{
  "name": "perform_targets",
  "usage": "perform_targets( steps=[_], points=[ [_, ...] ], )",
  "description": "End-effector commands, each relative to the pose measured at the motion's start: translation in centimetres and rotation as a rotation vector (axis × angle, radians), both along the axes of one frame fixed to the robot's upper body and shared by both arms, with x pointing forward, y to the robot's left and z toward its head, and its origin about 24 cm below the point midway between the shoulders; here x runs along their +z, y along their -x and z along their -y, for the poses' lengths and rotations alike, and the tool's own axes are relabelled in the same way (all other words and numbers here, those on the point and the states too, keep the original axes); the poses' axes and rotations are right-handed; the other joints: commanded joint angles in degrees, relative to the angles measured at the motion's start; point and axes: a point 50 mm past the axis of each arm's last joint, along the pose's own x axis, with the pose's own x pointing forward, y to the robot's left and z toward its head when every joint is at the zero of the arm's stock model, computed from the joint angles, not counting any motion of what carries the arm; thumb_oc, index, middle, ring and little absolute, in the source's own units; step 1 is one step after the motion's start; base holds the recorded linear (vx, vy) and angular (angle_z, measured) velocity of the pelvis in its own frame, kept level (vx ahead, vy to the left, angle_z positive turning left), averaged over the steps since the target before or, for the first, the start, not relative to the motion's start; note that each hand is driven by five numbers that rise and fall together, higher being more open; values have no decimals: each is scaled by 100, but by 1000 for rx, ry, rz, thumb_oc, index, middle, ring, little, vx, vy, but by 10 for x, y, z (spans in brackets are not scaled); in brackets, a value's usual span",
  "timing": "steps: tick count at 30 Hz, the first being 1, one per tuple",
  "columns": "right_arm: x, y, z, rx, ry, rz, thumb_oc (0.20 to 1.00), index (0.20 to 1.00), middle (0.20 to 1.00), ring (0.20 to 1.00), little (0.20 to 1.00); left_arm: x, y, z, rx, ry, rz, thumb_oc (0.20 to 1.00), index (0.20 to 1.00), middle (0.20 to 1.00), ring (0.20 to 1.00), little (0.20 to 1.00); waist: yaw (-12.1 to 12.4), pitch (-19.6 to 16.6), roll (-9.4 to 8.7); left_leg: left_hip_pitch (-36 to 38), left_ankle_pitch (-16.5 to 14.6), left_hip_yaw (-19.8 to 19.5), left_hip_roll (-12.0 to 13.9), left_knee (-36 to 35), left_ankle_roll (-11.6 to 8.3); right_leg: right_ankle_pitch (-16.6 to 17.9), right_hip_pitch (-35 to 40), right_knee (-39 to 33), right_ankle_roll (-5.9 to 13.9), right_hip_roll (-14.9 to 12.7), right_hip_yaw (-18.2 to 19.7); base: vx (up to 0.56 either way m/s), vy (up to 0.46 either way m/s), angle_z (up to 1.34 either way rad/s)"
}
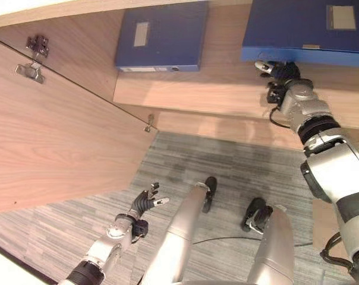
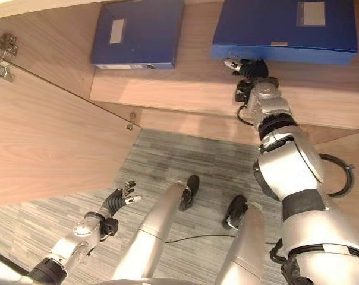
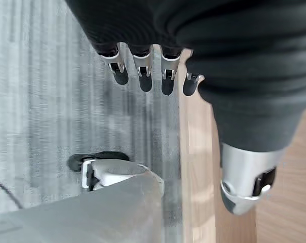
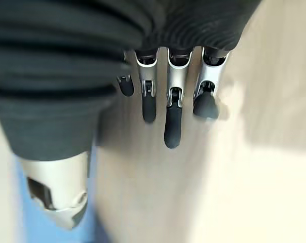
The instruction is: Put the empty folder in the office cabinet
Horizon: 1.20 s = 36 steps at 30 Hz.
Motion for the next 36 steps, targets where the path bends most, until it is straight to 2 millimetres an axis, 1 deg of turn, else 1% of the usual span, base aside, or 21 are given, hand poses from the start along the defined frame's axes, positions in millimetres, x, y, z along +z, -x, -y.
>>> perform_targets(
  steps=[1,4,5,7,11,13,15,16,18,19,20,24,26,29,30,31,32,33,34,35,36],
  points=[
    [-49,11,24,-41,171,-264,1000,1000,1000,1000,1000,11,-3,-10,-36,-49,52,1000,1000,1000,1000,1000,68,387,61,172,-612,58,49,-10,343,660,376,-1168,135,96,581,-37,-23,-5],
    [-42,9,21,-8,202,-245,1000,1000,1000,1000,1000,12,-5,-10,-42,-51,59,1000,1000,1000,1000,1000,79,400,72,230,-564,71,48,-110,318,687,457,-1275,151,106,527,-22,-15,-5],
    [-36,8,20,14,235,-235,1000,1000,1000,1000,1000,12,-5,-11,-43,-53,59,1000,1000,1000,1000,1000,84,406,73,258,-544,79,57,-141,313,713,482,-1324,159,116,512,-16,-10,-4],
    [-35,8,19,29,265,-241,1000,1000,1000,1000,1000,12,-5,-11,-45,-52,59,1000,1000,1000,1000,1000,86,410,72,277,-522,75,57,-180,305,728,509,-1359,170,118,494,-8,-7,-2],
    [-30,7,14,95,476,-290,1000,1000,1000,1000,1000,14,-6,-12,-49,-52,67,1000,1000,1000,1000,1000,80,437,51,334,-467,76,54,-267,278,771,587,-1464,193,135,448,0,0,0],
    [-31,7,13,120,638,-337,1000,1000,1000,1000,1000,15,-8,-11,-51,-47,72,1000,1000,1000,1000,1000,71,443,37,369,-436,68,56,-324,263,805,623,-1535,207,140,432,0,0,0],
    [-40,8,11,164,847,-427,1000,1000,1000,1000,1000,17,-10,-11,-52,-49,83,1000,1000,1000,1000,1000,51,458,8,420,-399,70,67,-392,243,845,679,-1611,228,149,411,-6,-18,1],
    [-49,8,5,211,943,-479,1000,1000,1000,1000,1000,18,-11,-11,-57,-51,90,1000,1000,1000,1000,1000,37,463,-17,492,-367,54,65,-468,232,868,757,-1680,241,154,386,-15,-49,2],
    [-57,7,-13,301,1053,-490,1000,1000,1000,1000,1000,24,-16,-10,-62,-59,115,1000,1000,1000,1000,1000,-3,474,-69,654,-320,35,92,-620,216,931,914,-1844,284,165,343,-19,-71,1],
    [-64,7,-26,369,1119,-491,1000,1000,1000,1000,1000,28,-20,-10,-61,-60,134,1000,1000,1000,1000,1000,-37,483,-139,844,-257,25,135,-841,188,1003,1099,-2054,339,182,277,-22,-68,-1],
    [-64,7,-26,369,1119,-491,1000,1000,1000,1000,1000,28,-20,-9,-61,-60,135,1000,1000,1000,1000,1000,-40,503,-129,880,-244,21,133,-866,187,1015,1137,-2080,340,182,269,-25,-82,-5],
    [-70,7,-53,461,1226,-468,1000,1000,1000,1000,1000,37,-32,-5,-72,-55,173,1000,1000,1000,1000,1000,-119,597,-246,1410,-59,-40,225,-1356,79,1206,1735,-2639,438,189,174,-22,-82,-12],
    [-70,7,-63,494,1242,-449,1000,1000,1000,1000,1000,40,-36,-3,-73,-51,187,1000,1000,1000,1000,1000,-148,654,-276,1702,20,-57,264,-1600,34,1298,2045,-2884,475,188,111,-16,-85,-7],
    [-77,8,-72,528,1236,-456,1000,1000,1000,1000,1000,39,-40,1,-77,-40,183,1000,1000,1000,1000,1000,-211,738,-286,2106,115,-91,304,-1866,-3,1417,2479,-3202,515,203,74,2,-71,-3],
    [-89,9,-74,538,1207,-481,1000,1000,1000,1000,1000,35,-41,4,-82,-35,165,1000,1000,1000,1000,1000,-239,788,-280,2471,197,-138,329,-2112,-34,1498,2830,-3444,548,222,30,14,-75,-3],
    [-89,9,-74,537,1207,-481,1000,1000,1000,1000,1000,35,-41,4,-82,-35,165,1000,1000,1000,1000,1000,-239,793,-279,2478,198,-139,329,-2115,-34,1499,2837,-3447,548,222,29,19,-83,-3],
    [-94,10,-74,542,1194,-494,1000,1000,1000,1000,1000,33,-42,5,-85,-38,156,1000,1000,1000,1000,1000,-258,789,-283,2634,228,-140,359,-2231,-54,1515,2997,-3550,559,234,21,29,-63,-3],
    [-102,11,-77,552,1173,-512,1000,1000,1000,1000,1000,26,-40,4,-81,-39,125,1000,1000,1000,1000,1000,-288,794,-292,2868,256,-155,387,-2374,-65,1565,3218,-3705,577,248,9,28,-63,-5],
    [-102,11,-77,552,1173,-512,1000,1000,1000,1000,1000,26,-41,5,-81,-40,125,1000,1000,1000,1000,1000,-288,812,-288,2898,261,-156,387,-2390,-66,1571,3248,-3720,577,249,6,39,-67,-5],
    [-108,12,-78,560,1144,-522,1000,1000,1000,1000,1000,21,-40,5,-78,-44,103,1000,1000,1000,1000,1000,-306,796,-310,3057,293,-169,421,-2499,-89,1586,3447,-3837,587,254,0,32,-58,-4],
    [-114,13,-75,544,1103,-539,1000,1000,1000,1000,1000,14,-38,4,-75,-54,72,1000,1000,1000,1000,1000,-306,805,-308,3232,327,-186,436,-2592,-99,1610,3611,-3925,598,265,-29,43,-72,0]
  ],
)
